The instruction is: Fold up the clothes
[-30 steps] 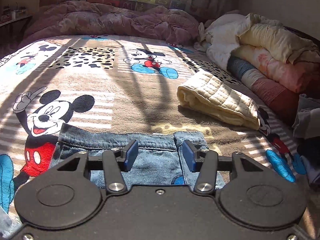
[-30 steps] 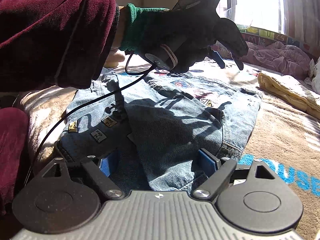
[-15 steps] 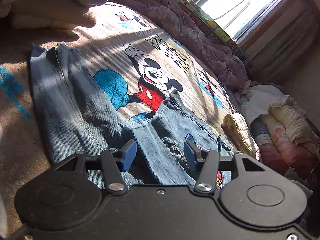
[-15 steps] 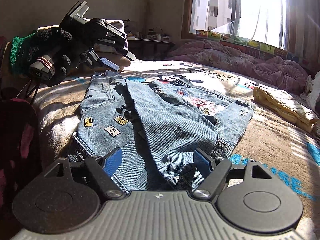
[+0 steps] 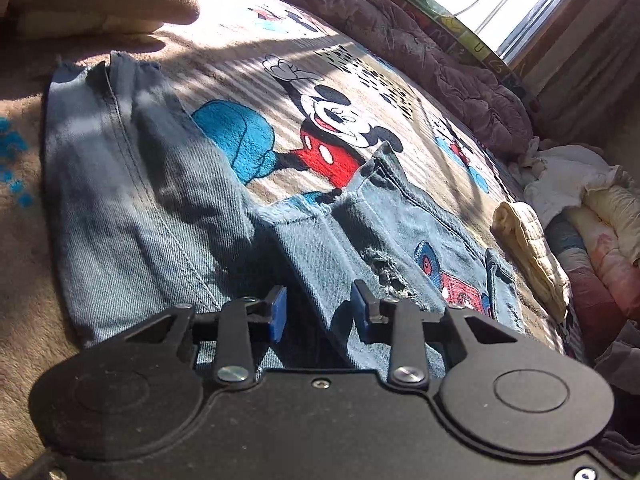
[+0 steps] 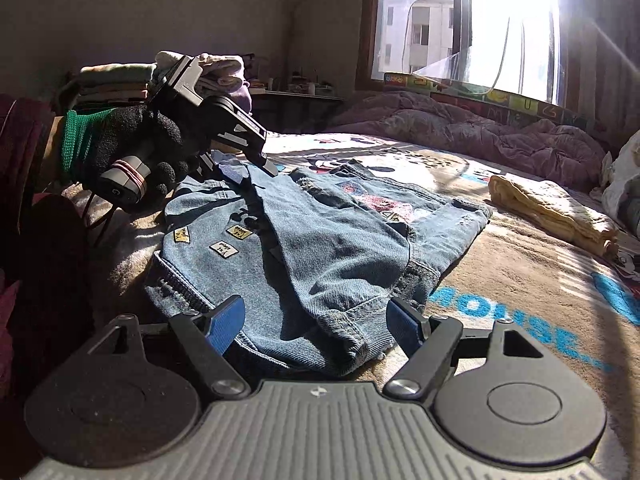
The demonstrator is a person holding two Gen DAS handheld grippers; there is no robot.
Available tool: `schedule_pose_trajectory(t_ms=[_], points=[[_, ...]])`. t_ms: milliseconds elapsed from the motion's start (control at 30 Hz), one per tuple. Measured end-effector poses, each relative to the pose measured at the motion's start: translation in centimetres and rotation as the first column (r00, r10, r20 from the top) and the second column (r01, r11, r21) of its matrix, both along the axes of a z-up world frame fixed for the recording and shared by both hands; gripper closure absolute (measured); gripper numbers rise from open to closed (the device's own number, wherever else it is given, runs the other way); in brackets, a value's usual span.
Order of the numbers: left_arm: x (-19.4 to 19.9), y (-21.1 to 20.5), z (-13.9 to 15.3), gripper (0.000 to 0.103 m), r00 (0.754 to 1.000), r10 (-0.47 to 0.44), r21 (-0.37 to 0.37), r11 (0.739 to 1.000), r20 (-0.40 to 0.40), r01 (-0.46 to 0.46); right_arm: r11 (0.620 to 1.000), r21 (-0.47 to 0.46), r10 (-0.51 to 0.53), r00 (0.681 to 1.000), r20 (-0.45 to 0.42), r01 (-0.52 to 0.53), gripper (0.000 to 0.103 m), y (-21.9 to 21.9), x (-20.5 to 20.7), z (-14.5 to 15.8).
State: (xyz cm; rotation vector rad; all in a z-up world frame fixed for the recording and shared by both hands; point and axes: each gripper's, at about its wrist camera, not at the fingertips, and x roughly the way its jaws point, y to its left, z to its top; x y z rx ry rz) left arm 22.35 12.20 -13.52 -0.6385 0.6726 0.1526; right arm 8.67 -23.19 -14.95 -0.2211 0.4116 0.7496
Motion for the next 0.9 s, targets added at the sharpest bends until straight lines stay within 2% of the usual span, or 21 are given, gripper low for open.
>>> schedule_pose_trajectory(t_ms=[67, 267, 400, 533, 633, 900], points=[[-0.1, 0.2, 0.2, 0.094, 1.000, -0.001, 0.009, 1.000, 0.005, 0.001, 1.000, -0.014, 0.014, 1.000, -0.008, -0.014, 0.026, 0.2, -0.1, -0.3], [-0.3, 0.0, 1.5, 0.102, 0.999, -0.031, 0.043, 0.999, 0.036, 0.029, 0.998, -0.041, 0.050, 0.998, -0.038, -0.051, 0.026, 0.6, -0.4, -0.9], [0.2, -0.8, 2.8, 0.102, 0.996, -0.063, 0.074, 0.996, 0.061, 0.059, 0.999, -0.021, 0.040, 0.999, -0.022, -0.041, 0.027, 0.2, -0.4, -0.6], [1.0, -2.0, 4.1, 0.103, 0.992, -0.095, 0.093, 0.992, 0.087, 0.086, 1.000, -0.023, 0.016, 0.998, 0.055, -0.015, 0.027, 0.7, -0.8, -0.4], [2.1, -3.4, 5.7, 0.103, 0.984, -0.127, 0.100, 0.988, 0.124, 0.115, 1.000, -0.021, 0.020, 0.999, 0.039, -0.020, 0.027, 0.8, -0.4, -0.3], [6.3, -8.4, 9.7, 0.103, 0.945, -0.241, 0.114, 0.969, 0.220, 0.221, 0.999, -0.008, 0.035, 0.999, 0.013, -0.035, 0.027, 0.5, -0.3, -0.7]])
